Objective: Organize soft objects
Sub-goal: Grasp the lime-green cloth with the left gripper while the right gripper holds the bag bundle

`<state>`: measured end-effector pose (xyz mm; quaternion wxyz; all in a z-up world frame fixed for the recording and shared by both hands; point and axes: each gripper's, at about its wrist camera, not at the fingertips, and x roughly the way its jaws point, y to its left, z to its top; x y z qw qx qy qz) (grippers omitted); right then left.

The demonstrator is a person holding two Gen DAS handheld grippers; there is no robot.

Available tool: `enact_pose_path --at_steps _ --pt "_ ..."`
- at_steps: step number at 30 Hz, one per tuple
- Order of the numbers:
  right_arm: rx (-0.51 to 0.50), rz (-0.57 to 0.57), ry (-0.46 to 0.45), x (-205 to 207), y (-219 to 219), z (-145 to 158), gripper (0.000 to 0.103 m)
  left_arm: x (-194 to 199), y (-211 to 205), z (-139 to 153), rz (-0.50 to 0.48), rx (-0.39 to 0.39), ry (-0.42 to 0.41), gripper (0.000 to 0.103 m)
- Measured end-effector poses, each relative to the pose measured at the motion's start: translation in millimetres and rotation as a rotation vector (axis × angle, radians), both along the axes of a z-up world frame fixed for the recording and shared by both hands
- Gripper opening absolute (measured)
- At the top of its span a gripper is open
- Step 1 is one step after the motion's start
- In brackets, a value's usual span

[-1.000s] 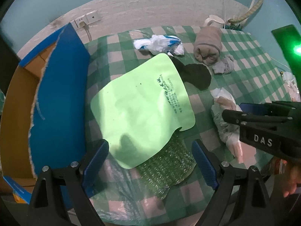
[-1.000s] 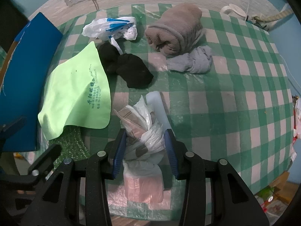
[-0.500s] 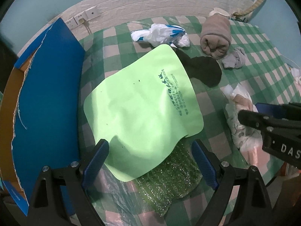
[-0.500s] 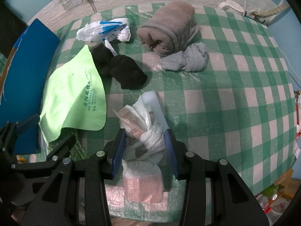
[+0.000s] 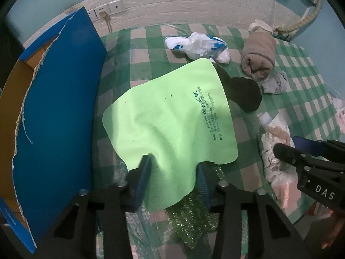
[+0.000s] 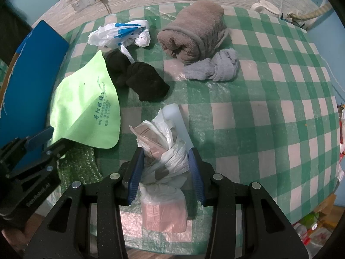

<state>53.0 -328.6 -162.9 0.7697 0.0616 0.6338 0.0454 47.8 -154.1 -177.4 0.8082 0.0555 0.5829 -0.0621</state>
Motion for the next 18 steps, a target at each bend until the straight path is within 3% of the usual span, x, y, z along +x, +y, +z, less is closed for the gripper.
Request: enact_pose_path --at_steps 4,11,18 --pt "-0.004 0.004 0.002 0.9 2.1 -0.8 0.044 -1.5 1.0 0.0 -0.004 -0.016 0.001 0.013" --pt "-0.038 0.019 0.016 1.7 9.4 -7.8 0.066 -3.0 8.9 11.1 0.006 -0.077 -0.013 0.007" --pt "-0.058 0.057 0.016 2.3 19.2 -13.1 0.066 -5.6 16.4 27.1 0.015 -0.109 -0.067 0.006"
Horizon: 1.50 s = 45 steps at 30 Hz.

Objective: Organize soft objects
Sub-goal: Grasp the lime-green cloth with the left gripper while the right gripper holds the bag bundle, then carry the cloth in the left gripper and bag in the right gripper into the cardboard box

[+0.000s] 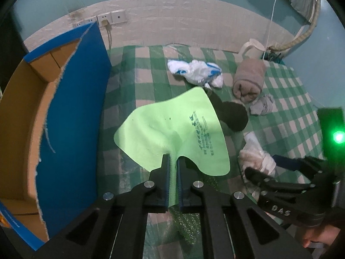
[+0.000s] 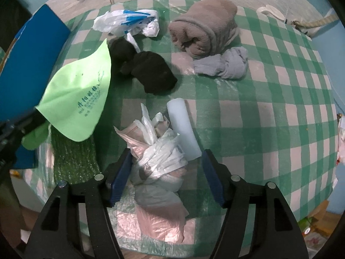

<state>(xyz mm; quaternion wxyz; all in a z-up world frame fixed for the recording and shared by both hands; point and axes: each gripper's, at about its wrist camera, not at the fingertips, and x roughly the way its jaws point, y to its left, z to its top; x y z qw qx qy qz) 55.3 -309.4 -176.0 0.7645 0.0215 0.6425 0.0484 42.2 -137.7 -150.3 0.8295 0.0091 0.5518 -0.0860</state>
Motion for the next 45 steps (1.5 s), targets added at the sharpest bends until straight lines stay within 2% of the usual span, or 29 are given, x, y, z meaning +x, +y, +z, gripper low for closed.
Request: enact_pose_path --at_steps 1,2,3,4,9,17,32,45 --pt "-0.003 0.007 0.006 -0.1 2.3 -1.6 0.066 -0.1 1.1 2.1 0.004 -0.006 -0.007 0.006" --pt "-0.003 0.013 0.011 -0.1 4.1 -3.0 0.061 1.2 -0.5 4.5 0.006 -0.01 -0.012 0.006" --pt "0.0 0.021 0.017 -0.4 6.6 -4.6 0.051 1.2 -0.3 5.3 0.007 -0.011 -0.016 0.006" --pt "0.001 0.028 0.023 -1.2 8.1 -6.1 0.046 0.6 0.3 6.2 0.009 -0.013 -0.022 0.006" --pt "-0.038 0.044 -0.013 -2.1 13.8 -0.6 0.039 -2.3 5.3 12.5 0.018 -0.024 -0.041 0.005" --pt "-0.021 0.014 -0.102 2.1 17.1 29.7 0.038 -6.4 11.2 26.1 0.026 -0.035 -0.085 0.005" --pt "0.002 -0.022 -0.2 2.6 6.4 80.3 0.038 -7.9 23.2 49.0 0.056 -0.045 -0.146 0.005" --pt "0.025 -0.026 -0.254 6.6 11.9 100.6 0.038 -13.0 30.7 74.9 0.062 -0.071 -0.213 0.005"
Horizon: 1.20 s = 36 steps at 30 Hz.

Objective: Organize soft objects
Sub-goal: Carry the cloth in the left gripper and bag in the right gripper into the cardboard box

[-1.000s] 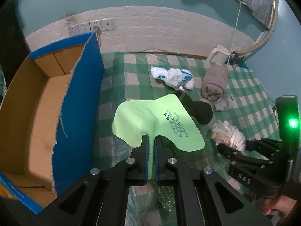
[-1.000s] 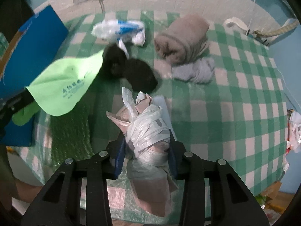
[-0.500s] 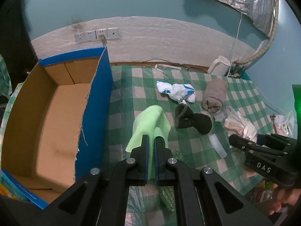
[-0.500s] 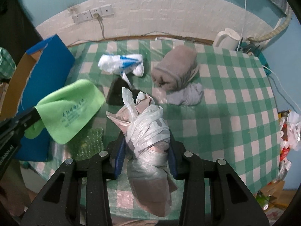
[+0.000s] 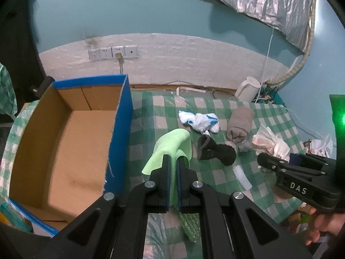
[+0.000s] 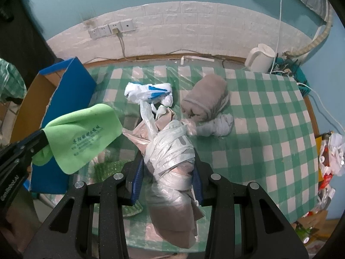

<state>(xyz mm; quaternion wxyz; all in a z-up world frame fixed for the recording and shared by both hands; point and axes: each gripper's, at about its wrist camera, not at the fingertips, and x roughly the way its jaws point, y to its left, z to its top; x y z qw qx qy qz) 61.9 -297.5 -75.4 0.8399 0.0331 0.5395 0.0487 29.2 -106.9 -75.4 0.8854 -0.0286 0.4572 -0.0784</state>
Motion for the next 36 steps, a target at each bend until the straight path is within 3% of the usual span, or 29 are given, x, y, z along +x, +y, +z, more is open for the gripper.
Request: enact_pose_path --at_steps 17,36 --pt "0.0 0.043 -0.072 -0.3 28.3 34.8 0.038 -7.9 24.2 34.1 0.051 0.014 -0.08 0.005" --pt "0.027 0.175 -0.121 13.6 112.1 62.4 0.038 -14.2 87.8 48.9 0.18 0.044 -0.124 0.005"
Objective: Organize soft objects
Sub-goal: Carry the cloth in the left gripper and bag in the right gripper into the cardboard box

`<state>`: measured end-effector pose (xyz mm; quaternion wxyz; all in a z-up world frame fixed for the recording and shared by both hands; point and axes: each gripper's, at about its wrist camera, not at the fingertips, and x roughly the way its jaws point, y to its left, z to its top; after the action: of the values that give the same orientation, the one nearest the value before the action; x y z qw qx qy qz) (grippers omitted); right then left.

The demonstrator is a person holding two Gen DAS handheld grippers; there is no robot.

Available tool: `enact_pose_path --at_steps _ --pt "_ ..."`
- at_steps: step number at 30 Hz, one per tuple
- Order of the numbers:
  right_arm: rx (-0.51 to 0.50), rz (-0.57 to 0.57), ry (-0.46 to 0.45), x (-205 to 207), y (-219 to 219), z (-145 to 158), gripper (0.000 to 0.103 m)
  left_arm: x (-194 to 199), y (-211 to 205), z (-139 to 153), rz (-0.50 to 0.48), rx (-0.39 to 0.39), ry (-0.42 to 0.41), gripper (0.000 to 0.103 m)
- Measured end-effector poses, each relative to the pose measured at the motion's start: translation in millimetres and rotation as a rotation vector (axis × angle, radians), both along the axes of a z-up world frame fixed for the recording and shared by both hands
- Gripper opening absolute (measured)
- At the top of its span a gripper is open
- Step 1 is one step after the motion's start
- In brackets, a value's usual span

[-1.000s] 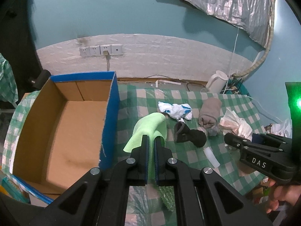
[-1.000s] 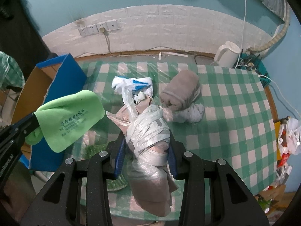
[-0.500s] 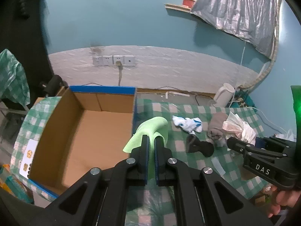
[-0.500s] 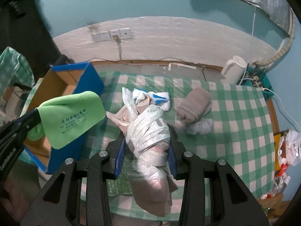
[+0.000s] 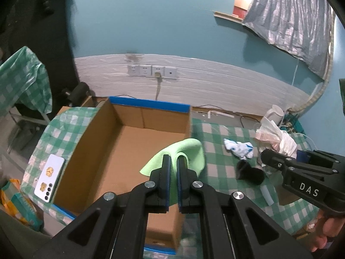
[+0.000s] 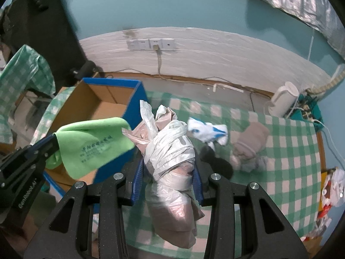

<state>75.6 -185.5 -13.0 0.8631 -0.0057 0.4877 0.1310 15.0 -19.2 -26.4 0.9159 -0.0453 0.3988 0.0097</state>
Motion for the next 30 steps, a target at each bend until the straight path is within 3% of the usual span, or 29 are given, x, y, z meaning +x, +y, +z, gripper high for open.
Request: enact_pose_path --at_steps 21,30 --pt "-0.008 0.154 0.017 17.6 101.9 -5.9 0.038 -1.9 77.2 -15.2 0.159 -0.002 0.027 0.005" --pt "0.029 0.183 0.077 26.3 125.0 -23.3 0.039 0.6 93.9 -35.5 0.211 0.052 0.085 0.005"
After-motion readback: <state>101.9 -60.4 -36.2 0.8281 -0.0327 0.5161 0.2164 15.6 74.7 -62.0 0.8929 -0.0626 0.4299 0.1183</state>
